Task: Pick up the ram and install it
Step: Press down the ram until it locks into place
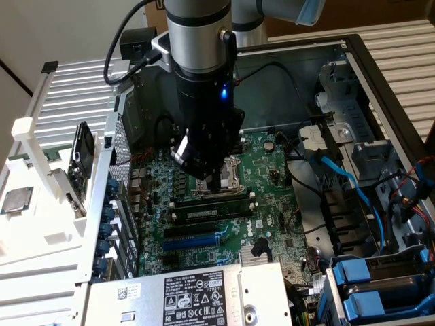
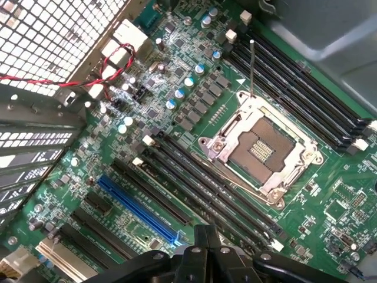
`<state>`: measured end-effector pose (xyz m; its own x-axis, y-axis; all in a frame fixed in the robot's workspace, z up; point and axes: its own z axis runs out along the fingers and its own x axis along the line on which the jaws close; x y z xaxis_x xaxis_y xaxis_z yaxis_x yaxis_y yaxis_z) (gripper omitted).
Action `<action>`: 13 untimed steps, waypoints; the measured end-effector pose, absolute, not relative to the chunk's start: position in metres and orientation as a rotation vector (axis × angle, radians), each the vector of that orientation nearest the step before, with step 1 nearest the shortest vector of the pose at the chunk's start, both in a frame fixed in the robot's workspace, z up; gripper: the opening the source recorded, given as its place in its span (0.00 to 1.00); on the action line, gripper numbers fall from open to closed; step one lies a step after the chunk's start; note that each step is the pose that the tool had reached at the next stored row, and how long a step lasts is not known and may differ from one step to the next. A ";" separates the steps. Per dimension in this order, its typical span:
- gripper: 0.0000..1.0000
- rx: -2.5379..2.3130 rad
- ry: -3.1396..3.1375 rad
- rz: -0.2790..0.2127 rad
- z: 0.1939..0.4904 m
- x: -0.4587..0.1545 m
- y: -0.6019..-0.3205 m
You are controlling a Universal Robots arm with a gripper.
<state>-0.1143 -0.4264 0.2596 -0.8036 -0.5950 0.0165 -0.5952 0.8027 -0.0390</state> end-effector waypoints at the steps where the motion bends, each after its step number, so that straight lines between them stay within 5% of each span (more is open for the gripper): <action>1: 0.11 0.962 -2.986 0.066 0.260 -0.114 -0.426; 13: 0.11 0.674 -3.060 0.065 0.260 -0.114 -0.426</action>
